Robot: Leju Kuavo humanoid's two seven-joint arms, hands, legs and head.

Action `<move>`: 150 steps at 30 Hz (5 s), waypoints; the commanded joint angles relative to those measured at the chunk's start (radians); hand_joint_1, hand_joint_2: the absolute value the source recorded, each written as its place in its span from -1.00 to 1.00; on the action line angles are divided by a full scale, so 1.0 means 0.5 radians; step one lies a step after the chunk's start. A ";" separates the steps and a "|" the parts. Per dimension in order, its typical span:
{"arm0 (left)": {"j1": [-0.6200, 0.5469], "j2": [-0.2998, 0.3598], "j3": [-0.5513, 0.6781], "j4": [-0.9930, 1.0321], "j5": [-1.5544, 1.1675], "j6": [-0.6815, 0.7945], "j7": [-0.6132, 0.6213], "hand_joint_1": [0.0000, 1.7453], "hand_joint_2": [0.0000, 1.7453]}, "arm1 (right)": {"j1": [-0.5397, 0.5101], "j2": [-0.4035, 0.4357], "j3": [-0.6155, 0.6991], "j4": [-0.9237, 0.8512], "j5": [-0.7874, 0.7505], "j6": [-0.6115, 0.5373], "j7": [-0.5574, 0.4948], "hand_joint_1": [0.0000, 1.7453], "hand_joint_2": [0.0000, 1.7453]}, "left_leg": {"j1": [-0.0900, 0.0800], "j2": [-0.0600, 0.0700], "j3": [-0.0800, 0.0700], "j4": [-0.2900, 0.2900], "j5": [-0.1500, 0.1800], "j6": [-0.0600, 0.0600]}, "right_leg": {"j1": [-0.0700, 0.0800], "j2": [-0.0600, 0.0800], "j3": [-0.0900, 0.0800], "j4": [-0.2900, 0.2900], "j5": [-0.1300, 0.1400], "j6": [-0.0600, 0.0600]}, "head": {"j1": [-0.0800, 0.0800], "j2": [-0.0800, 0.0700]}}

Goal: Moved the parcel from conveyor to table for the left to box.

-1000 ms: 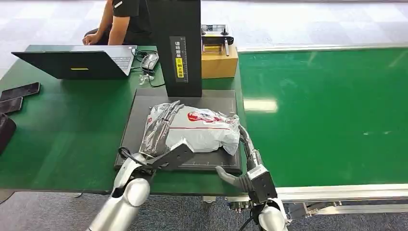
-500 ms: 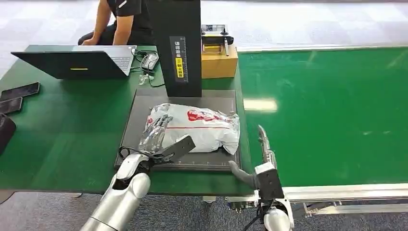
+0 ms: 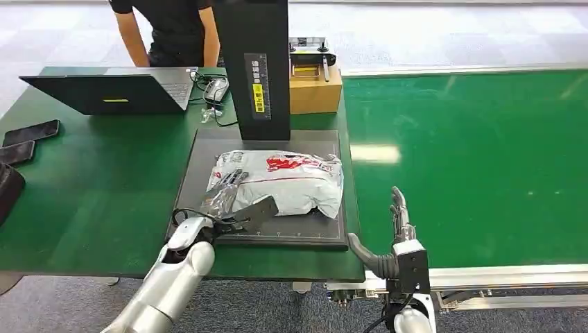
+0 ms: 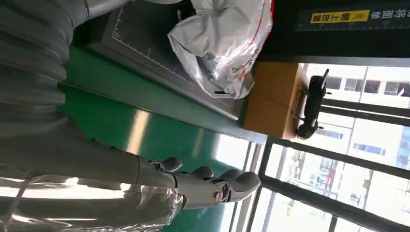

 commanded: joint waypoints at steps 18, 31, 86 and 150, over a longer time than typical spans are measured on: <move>0.063 0.068 0.047 0.063 0.152 0.129 -0.131 1.00 1.00 | -0.007 0.000 -0.032 0.091 -0.048 -0.016 0.004 -1.00 1.00 | 0.000 0.001 0.000 -0.005 0.002 -0.005 | -0.001 0.003 0.000 -0.004 0.002 0.004 | 0.000 0.000; 0.038 0.287 0.349 -0.075 0.055 0.469 -0.082 1.00 1.00 | 0.015 0.007 -0.025 0.078 -0.050 -0.021 0.004 -1.00 1.00 | 0.003 0.004 -0.003 -0.002 0.001 -0.005 | 0.002 0.006 -0.004 -0.001 0.002 0.002 | 0.000 0.000; 0.152 0.459 1.431 -0.203 0.057 0.888 -0.096 -1.00 1.00 | 0.047 0.028 -0.029 -0.003 -0.050 -0.060 0.040 -1.00 1.00 | 0.006 -0.005 -0.013 -0.002 0.003 -0.007 | 0.005 -0.002 -0.010 -0.002 -0.001 0.002 | 0.000 0.000; 0.650 -0.087 0.303 -0.727 2.418 -0.400 -1.279 -1.00 1.00 | -0.237 -0.015 0.190 0.264 -0.046 0.080 -0.015 -1.00 1.00 | 0.005 0.000 -0.010 -0.002 0.002 -0.007 | 0.003 0.002 -0.009 -0.003 0.001 0.003 | 0.000 0.000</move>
